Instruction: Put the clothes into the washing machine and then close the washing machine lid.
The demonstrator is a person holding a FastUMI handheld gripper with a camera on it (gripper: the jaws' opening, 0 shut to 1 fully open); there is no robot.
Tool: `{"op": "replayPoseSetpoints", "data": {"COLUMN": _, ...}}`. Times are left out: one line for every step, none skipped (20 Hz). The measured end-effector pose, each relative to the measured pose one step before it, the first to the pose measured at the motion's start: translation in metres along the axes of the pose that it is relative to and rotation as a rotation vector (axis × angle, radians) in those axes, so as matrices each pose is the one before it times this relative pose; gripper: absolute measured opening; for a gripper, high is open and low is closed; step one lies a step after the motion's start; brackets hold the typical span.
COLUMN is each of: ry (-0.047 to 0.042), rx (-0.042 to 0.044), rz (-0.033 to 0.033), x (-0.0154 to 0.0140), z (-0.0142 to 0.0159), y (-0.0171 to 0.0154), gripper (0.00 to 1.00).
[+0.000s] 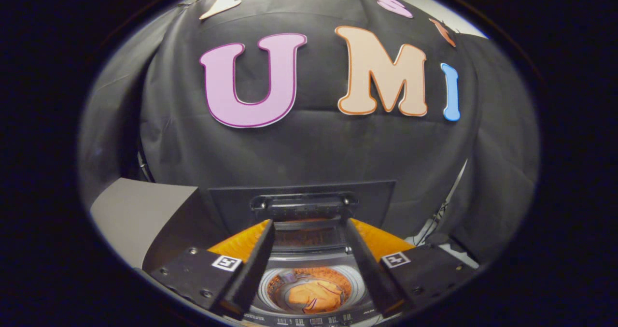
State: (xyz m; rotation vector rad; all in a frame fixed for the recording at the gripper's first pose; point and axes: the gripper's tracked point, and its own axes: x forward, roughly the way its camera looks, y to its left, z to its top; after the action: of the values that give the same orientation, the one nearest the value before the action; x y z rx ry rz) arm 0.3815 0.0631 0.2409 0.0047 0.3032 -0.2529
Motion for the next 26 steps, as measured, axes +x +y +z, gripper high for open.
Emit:
{"op": "replayPoseSetpoints", "data": {"ry": -0.00781, "rx": -0.00108, "rz": 0.00247, "x": 0.00240, "z": 0.00368, "y": 0.00388, "gripper": 0.92}}
{"op": "replayPoseSetpoints", "data": {"ry": -0.00780, "rx": 0.00069, "rz": 0.00514, "x": 0.01081, "z": 0.00575, "y": 0.00381, "gripper": 1.00}}
{"op": "replayPoseSetpoints", "data": {"ry": -0.00803, "rx": 0.00082, "rz": -0.00295, "x": 0.00860, "z": 0.00490, "y": 0.00308, "gripper": 1.00}}
{"op": "replayPoseSetpoints", "data": {"ry": -0.00213, "rx": -0.00062, "rz": -0.00405, "x": 0.00792, "z": 0.00379, "y": 0.00340, "gripper": 1.00}}
{"op": "replayPoseSetpoints", "data": {"ry": -0.00082, "rx": -0.00534, "rz": 0.00487, "x": 0.00852, "z": 0.00219, "y": 0.00480, "gripper": 0.99}}
{"op": "replayPoseSetpoints", "data": {"ry": -0.00580, "rx": -0.00966, "rz": 0.00890, "x": 0.00944, "z": 0.00221, "y": 0.00576, "gripper": 0.99}}
{"op": "replayPoseSetpoints", "data": {"ry": -0.00781, "rx": -0.00787, "rz": 0.00262, "x": 0.00908, "z": 0.00469, "y": 0.00401, "gripper": 1.00}}
{"op": "replayPoseSetpoints", "data": {"ry": -0.01120, "rx": -0.00798, "rz": 0.00433, "x": 0.00927, "z": 0.00437, "y": 0.00378, "gripper": 0.99}}
{"op": "replayPoseSetpoints", "data": {"ry": -0.01440, "rx": -0.00400, "rz": -0.00007, "x": 0.00881, "z": 0.00487, "y": 0.00304, "gripper": 0.99}}
{"op": "replayPoseSetpoints", "data": {"ry": -0.01315, "rx": -0.00285, "rz": -0.00190, "x": 0.01042, "z": 0.00456, "y": 0.00238, "gripper": 0.99}}
{"op": "replayPoseSetpoints", "data": {"ry": -0.00414, "rx": -0.00355, "rz": -0.00145, "x": 0.00876, "z": -0.00015, "y": 0.00193, "gripper": 0.98}}
{"op": "replayPoseSetpoints", "data": {"ry": 0.00347, "rx": -0.00916, "rz": -0.00582, "x": 0.01101, "z": -0.00004, "y": 0.00252, "gripper": 0.97}}
{"op": "replayPoseSetpoints", "data": {"ry": 0.00651, "rx": -0.00811, "rz": -0.00503, "x": 0.00811, "z": -0.00255, "y": 0.00091, "gripper": 0.97}}
{"op": "replayPoseSetpoints", "data": {"ry": 0.00857, "rx": -0.00827, "rz": -0.00087, "x": 0.00772, "z": -0.00433, "y": 0.00228, "gripper": 0.97}}
{"op": "replayPoseSetpoints", "data": {"ry": 0.01453, "rx": -0.01142, "rz": -0.00236, "x": 0.00582, "z": -0.00538, "y": 0.00128, "gripper": 0.97}}
{"op": "replayPoseSetpoints", "data": {"ry": 0.02032, "rx": -0.01746, "rz": -0.00690, "x": 0.00422, "z": -0.00672, "y": -0.00013, "gripper": 0.97}}
{"op": "replayPoseSetpoints", "data": {"ry": -0.01582, "rx": 0.00730, "rz": 0.00676, "x": -0.00036, "z": 0.00256, "y": 0.00120, "gripper": 0.97}}
{"op": "replayPoseSetpoints", "data": {"ry": -0.00947, "rx": 0.00596, "rz": 0.00078, "x": 0.00394, "z": 0.00077, "y": 0.00247, "gripper": 0.99}}
{"op": "replayPoseSetpoints", "data": {"ry": 0.01299, "rx": -0.00038, "rz": 0.00578, "x": -0.00157, "z": -0.00323, "y": -0.00063, "gripper": 0.98}}
{"op": "replayPoseSetpoints", "data": {"ry": -0.00271, "rx": 0.01799, "rz": 0.00509, "x": -0.00087, "z": -0.00068, "y": 0.00021, "gripper": 0.98}}
{"op": "replayPoseSetpoints", "data": {"ry": 0.01360, "rx": 0.02704, "rz": 0.00791, "x": 0.00004, "z": -0.00255, "y": 0.00033, "gripper": 0.98}}
{"op": "replayPoseSetpoints", "data": {"ry": 0.00691, "rx": 0.01026, "rz": 0.00874, "x": -0.00167, "z": -0.00222, "y": 0.00067, "gripper": 0.97}}
{"op": "replayPoseSetpoints", "data": {"ry": -0.00313, "rx": -0.01416, "rz": 0.00779, "x": -0.00124, "z": 0.00208, "y": -0.00015, "gripper": 0.98}}
{"op": "replayPoseSetpoints", "data": {"ry": 0.00807, "rx": 0.00231, "rz": -0.00039, "x": -0.00397, "z": -0.00057, "y": -0.00187, "gripper": 0.98}}
{"op": "replayPoseSetpoints", "data": {"ry": -0.01155, "rx": 0.00202, "rz": -0.00099, "x": -0.00569, "z": 0.00013, "y": -0.00086, "gripper": 0.98}}
{"op": "replayPoseSetpoints", "data": {"ry": 0.00113, "rx": -0.00366, "rz": 0.00050, "x": -0.00818, "z": -0.00476, "y": 0.00127, "gripper": 0.98}}
